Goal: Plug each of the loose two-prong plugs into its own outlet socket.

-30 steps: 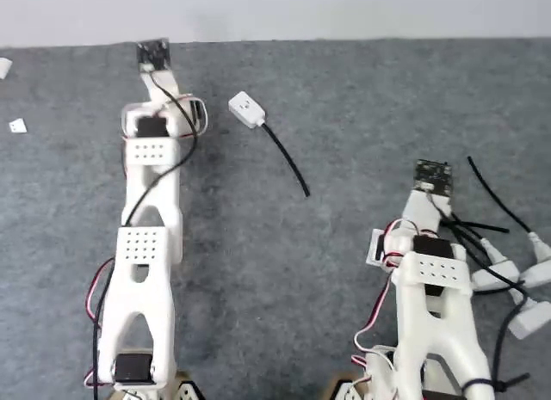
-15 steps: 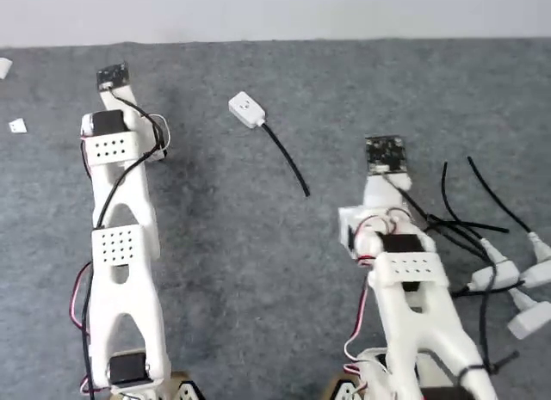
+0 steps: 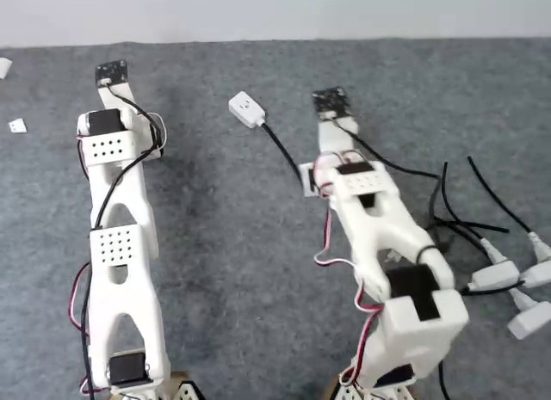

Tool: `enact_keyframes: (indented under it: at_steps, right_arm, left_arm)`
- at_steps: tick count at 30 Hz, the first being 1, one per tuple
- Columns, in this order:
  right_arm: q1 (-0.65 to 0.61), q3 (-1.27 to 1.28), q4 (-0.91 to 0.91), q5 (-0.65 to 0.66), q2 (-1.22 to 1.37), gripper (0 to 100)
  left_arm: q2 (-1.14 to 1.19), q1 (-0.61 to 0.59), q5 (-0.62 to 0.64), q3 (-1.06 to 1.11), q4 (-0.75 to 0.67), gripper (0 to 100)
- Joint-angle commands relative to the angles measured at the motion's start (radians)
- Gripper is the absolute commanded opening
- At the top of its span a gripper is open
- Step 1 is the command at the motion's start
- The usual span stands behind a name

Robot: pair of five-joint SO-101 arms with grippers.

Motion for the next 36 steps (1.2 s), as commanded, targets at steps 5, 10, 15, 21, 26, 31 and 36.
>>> enact_keyframes:
  at_steps: [5, 10, 15, 21, 26, 31, 36]
  right_arm:
    - [-0.030, -0.135, 0.015, 0.069, 0.047, 11.6]
    - [-0.048, -0.160, 0.008, 0.120, 0.077, 7.4]
    - [-0.064, -0.169, 0.028, 0.149, 0.101, 7.2]
    - [-0.073, -0.169, 0.038, 0.176, 0.108, 7.2]
    - [-0.073, -0.169, 0.035, 0.183, 0.108, 7.3]
    - [-0.073, -0.169, 0.015, 0.184, 0.110, 7.3]
    - [-0.071, -0.184, 0.015, 0.239, 0.140, 7.3]
  left_arm:
    - [-0.011, 0.006, -0.014, -0.048, -0.041, 12]
    - [-0.011, 0.006, -0.012, -0.047, -0.041, 12]
    - [-0.017, 0.018, 0.002, -0.042, -0.028, 12]
    - [-0.176, 0.032, 0.031, 0.012, 0.080, 9]
    - [-0.482, 0.011, 0.029, 0.386, 0.078, 9]
    - [-0.779, 0.032, 0.018, 0.898, -0.012, 9]
    - [-0.905, -0.023, 0.021, 1.225, -0.305, 9]
